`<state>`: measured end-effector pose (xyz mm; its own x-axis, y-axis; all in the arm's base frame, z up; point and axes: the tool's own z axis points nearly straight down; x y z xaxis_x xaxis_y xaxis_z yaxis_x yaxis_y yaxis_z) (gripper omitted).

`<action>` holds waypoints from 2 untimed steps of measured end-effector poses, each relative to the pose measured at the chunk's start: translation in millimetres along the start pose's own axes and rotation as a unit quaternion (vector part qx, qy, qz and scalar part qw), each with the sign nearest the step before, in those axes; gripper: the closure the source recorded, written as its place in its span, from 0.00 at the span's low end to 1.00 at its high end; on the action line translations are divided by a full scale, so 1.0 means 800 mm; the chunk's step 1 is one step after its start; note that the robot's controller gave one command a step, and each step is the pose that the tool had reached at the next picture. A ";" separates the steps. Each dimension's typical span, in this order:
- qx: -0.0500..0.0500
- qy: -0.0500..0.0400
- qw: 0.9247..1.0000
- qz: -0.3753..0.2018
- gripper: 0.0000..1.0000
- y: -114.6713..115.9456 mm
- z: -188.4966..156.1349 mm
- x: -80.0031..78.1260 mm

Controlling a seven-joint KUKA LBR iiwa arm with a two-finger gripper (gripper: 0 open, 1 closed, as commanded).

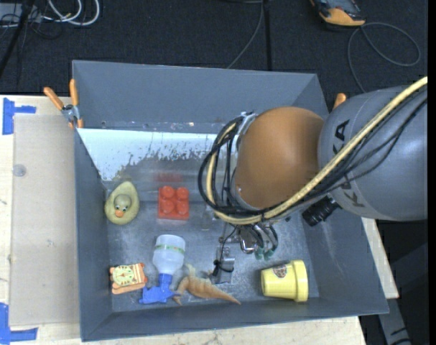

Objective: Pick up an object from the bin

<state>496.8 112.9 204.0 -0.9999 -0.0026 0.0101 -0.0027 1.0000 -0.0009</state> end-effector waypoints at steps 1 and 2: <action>0.000 -0.004 1.000 0.002 0.00 -0.001 -0.005 -0.002; 0.001 -0.005 0.998 -0.066 0.00 0.036 0.022 0.000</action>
Offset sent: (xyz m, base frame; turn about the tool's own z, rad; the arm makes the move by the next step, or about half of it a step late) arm -0.0083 0.0874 -0.0614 -0.3743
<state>496.7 141.9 186.1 -0.9908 -0.1352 0.0005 -0.1352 0.9908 -0.0016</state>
